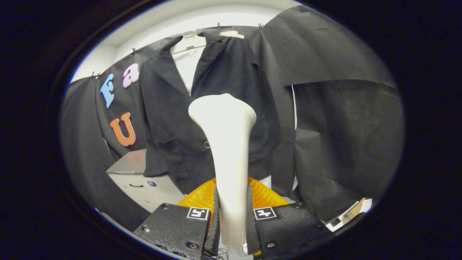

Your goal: Iron the clothes twice with a garment steamer, once on the left side and once on the right side.

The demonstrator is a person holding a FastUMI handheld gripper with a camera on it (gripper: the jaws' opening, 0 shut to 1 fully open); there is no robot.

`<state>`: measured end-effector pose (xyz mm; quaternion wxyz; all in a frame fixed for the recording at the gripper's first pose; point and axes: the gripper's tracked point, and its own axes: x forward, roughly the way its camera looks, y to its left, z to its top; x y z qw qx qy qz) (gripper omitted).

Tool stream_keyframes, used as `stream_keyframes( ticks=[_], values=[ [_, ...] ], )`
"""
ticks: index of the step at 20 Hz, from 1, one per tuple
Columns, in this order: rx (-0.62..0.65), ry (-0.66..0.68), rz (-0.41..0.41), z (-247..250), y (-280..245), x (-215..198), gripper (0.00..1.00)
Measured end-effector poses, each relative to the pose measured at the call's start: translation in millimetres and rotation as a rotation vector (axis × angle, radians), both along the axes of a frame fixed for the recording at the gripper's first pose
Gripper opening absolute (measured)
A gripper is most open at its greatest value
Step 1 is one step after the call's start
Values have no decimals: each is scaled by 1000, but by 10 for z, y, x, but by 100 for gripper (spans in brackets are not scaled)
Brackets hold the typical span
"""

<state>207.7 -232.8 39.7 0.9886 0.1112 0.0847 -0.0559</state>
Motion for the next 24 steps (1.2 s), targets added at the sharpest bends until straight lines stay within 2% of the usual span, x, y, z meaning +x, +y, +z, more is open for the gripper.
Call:
stream_keyframes(
  ticks=[7, 13, 17, 24],
  values=[
    [-4, -113, -10, 854, -313, 223, 32],
    [-21, -185, 21, 1521, -294, 682, 32],
    [-42, -188, 33, 1666, -188, 999, 32],
    [-99, -135, 14, 1472, -110, 1261, 32]
  ],
)
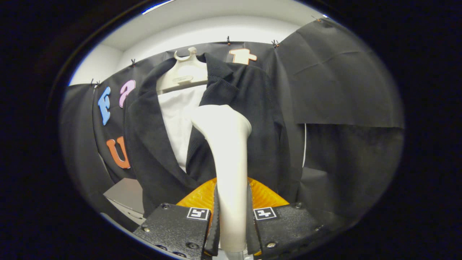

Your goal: Iron the clothes twice with a garment steamer, once on the left side and once on the right side.

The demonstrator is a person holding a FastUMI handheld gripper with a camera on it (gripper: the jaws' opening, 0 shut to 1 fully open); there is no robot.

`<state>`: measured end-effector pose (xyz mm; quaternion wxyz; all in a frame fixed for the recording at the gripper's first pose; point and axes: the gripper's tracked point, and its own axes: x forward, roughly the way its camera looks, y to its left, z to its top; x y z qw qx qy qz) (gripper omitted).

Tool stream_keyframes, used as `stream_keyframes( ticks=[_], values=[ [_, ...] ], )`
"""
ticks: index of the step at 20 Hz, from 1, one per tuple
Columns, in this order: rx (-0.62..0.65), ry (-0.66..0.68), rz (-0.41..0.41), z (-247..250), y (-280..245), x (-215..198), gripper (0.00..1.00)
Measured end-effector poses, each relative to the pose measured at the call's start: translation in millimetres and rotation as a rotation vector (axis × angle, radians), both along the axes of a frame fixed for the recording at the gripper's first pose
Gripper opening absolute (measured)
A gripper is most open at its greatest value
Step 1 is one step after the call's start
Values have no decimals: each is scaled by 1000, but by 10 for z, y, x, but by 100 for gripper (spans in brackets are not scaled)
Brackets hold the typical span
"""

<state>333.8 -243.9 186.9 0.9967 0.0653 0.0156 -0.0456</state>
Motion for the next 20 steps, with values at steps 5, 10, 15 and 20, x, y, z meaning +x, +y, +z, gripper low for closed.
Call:
stream_keyframes(
  ticks=[5, 10, 15, 20],
  values=[
    [-30, 17, -18, -124, -14, 6, 32],
    [-58, 49, -35, -367, -27, -15, 32],
    [-73, 95, -43, -682, 5, -43, 32],
    [-95, 132, -58, -933, -3, -60, 32]
  ],
)
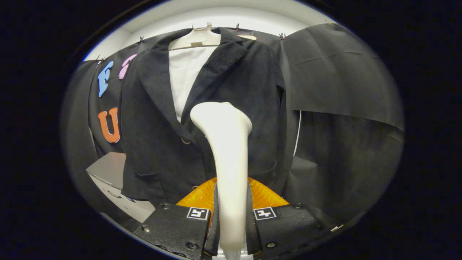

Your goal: Iron the clothes twice with a garment steamer, once on the left side and once on the right side.

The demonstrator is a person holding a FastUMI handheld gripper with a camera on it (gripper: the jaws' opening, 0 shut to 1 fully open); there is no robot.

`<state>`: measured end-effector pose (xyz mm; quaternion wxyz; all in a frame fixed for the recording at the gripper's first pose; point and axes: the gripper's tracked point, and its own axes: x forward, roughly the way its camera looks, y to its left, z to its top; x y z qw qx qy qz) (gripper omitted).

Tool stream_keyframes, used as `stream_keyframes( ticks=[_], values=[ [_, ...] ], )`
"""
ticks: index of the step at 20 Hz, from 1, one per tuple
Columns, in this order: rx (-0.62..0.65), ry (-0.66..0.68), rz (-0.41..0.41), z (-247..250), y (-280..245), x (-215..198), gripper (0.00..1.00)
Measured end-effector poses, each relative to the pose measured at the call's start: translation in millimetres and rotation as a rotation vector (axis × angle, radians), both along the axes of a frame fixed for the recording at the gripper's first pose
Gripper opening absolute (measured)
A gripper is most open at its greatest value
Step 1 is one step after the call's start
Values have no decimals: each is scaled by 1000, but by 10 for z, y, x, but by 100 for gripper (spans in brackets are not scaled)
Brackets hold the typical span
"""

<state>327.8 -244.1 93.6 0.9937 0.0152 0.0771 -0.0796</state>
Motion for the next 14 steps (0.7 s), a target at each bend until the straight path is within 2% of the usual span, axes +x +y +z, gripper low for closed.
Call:
stream_keyframes(
  ticks=[14],
  values=[
    [-13, 113, -34, -866, -26, -47, 32]
  ],
)
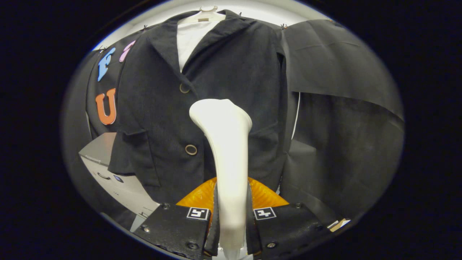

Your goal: Iron the clothes twice with a garment steamer, once on the left side and once on the right side.

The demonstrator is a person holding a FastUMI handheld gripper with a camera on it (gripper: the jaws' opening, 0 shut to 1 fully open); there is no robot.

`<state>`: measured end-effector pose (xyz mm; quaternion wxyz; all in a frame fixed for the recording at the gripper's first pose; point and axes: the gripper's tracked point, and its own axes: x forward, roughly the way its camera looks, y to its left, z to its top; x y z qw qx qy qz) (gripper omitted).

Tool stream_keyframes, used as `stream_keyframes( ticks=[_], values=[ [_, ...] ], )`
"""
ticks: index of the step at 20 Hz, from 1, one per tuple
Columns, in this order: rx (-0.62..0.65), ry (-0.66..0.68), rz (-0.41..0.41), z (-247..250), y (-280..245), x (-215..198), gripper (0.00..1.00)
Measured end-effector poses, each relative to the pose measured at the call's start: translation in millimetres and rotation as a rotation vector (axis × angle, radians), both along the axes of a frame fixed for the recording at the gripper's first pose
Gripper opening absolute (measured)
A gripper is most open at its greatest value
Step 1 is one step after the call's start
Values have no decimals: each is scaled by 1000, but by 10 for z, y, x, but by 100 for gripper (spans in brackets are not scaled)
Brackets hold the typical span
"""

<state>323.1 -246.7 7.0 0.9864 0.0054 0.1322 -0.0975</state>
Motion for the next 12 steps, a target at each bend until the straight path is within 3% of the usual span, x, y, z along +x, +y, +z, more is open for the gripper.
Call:
stream_keyframes(
  ticks=[12],
  values=[
    [7, 82, -21, -789, 24, -135, 32]
  ],
)
